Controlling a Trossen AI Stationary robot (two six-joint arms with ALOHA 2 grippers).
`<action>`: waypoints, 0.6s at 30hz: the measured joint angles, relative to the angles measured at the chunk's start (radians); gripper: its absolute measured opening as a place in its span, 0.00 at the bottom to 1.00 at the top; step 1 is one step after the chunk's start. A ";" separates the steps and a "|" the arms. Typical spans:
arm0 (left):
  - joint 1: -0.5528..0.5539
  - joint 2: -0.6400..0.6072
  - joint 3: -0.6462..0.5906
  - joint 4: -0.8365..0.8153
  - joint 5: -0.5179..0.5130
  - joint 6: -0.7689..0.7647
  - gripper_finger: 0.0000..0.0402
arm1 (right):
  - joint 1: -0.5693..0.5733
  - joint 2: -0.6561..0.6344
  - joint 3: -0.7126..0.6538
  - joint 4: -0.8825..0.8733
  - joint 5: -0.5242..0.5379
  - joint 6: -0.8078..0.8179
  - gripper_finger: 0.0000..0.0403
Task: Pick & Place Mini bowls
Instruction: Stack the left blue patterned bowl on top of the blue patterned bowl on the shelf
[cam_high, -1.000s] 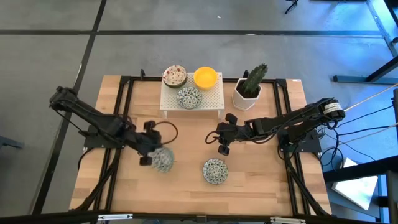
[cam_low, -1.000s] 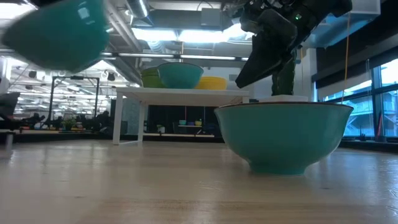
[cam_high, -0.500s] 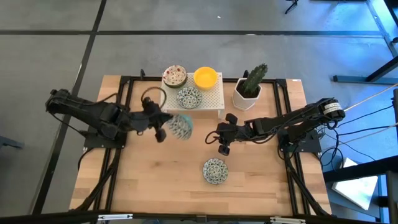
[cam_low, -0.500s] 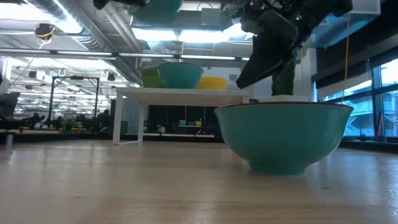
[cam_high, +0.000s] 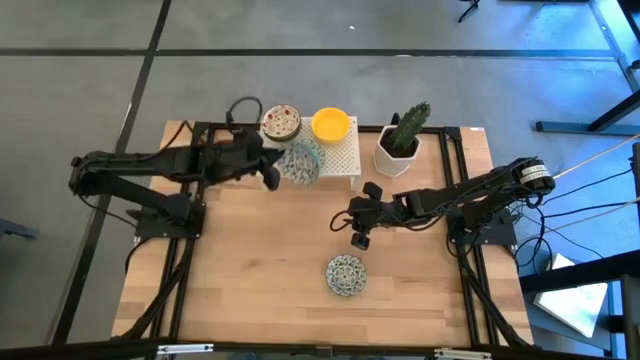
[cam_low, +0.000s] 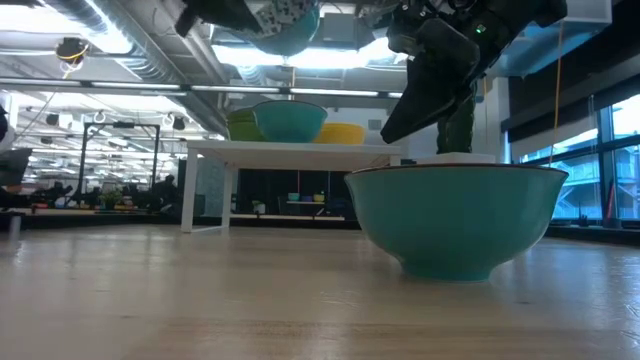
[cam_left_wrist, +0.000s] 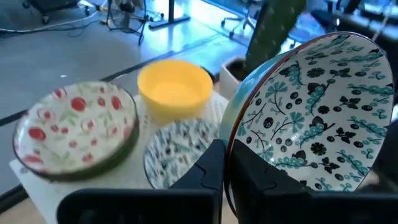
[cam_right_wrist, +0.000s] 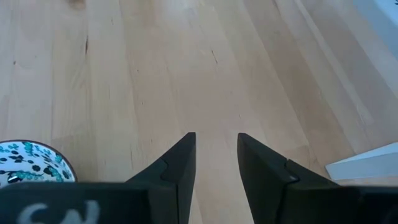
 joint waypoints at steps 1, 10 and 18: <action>0.028 0.000 0.000 0.020 0.021 0.014 0.02 | 0.000 0.000 0.000 0.000 0.000 0.000 0.29; 0.252 0.042 0.000 0.037 0.213 0.023 0.02 | 0.000 0.000 0.000 -0.003 0.000 -0.001 0.29; 0.313 0.135 0.000 0.016 0.295 0.022 0.02 | 0.000 0.000 0.000 -0.008 0.000 -0.001 0.29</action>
